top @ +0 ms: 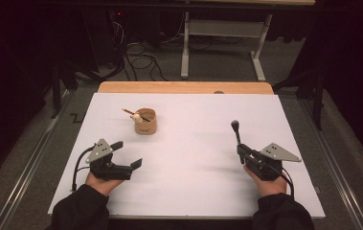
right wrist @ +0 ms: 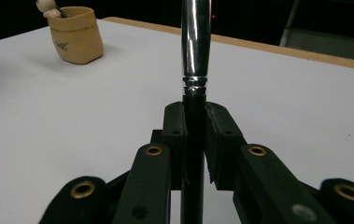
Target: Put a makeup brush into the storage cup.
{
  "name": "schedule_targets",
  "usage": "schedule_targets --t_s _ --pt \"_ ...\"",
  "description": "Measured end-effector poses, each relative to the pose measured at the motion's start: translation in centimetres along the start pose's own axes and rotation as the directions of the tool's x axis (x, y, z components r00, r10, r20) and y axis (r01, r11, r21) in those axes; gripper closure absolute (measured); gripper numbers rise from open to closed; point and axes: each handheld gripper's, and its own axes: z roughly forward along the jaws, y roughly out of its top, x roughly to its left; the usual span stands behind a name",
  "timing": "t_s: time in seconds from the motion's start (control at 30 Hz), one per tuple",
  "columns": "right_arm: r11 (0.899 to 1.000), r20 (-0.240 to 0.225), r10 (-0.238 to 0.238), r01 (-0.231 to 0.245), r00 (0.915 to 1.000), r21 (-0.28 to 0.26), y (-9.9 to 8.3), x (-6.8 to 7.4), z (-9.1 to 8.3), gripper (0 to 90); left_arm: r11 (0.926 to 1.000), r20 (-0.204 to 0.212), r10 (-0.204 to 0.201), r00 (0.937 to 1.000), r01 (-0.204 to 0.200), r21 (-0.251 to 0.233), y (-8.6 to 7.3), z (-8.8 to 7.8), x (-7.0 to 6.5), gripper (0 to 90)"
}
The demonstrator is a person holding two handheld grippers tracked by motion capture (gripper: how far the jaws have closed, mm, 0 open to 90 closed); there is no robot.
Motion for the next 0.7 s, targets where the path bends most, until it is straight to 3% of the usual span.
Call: schedule_targets --t_s 0.37,0.7 --pt "0.997 -0.008 -0.021 0.02 0.9997 -0.081 0.29 0.47 -0.51 80.5 1.0 0.007 0.001 1.0 -0.001 -0.002 0.0 0.04 0.0 1.5" --pt "0.99 -0.015 -0.013 0.011 0.9998 -0.143 0.53 0.66 -0.96 80.5 0.9999 0.01 -0.003 0.9999 0.003 -0.013 0.08 -0.01 -0.07 1.5"
